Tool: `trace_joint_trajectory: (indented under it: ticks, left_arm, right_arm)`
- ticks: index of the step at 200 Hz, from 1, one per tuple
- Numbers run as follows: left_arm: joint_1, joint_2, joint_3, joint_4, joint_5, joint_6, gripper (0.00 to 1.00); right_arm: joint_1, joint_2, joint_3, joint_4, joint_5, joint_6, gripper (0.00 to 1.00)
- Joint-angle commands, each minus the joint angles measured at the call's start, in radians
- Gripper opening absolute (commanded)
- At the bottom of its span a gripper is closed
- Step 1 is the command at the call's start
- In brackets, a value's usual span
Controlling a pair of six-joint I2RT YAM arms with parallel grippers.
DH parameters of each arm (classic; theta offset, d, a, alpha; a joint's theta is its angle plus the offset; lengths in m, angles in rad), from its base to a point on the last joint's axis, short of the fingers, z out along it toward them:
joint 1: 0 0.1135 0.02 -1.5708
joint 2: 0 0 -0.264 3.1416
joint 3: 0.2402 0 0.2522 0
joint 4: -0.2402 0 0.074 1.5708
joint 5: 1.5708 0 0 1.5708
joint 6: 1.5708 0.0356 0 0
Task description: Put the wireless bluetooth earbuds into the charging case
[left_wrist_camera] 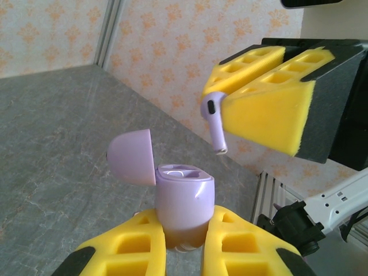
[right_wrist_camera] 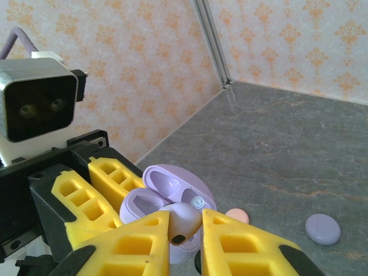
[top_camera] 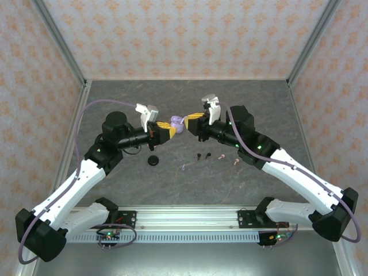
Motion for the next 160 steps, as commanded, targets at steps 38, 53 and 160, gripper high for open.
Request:
trace_joint_trajectory:
  ticks: [38, 53, 160]
  left_arm:
    - [0.001, -0.008, -0.009, 0.007, 0.021, 0.018, 0.00]
    - [0.000, -0.009, -0.009, 0.005, 0.021, 0.018, 0.00]
    - [0.001, -0.010, -0.010, 0.007, 0.020, 0.016, 0.00]
  right_arm:
    - [0.008, 0.024, 0.041, -0.009, -0.020, -0.017, 0.18]
    - [0.008, 0.024, 0.038, -0.007, -0.028, -0.013, 0.18]
    - [0.010, 0.036, 0.031, -0.032, -0.007, -0.013, 0.18]
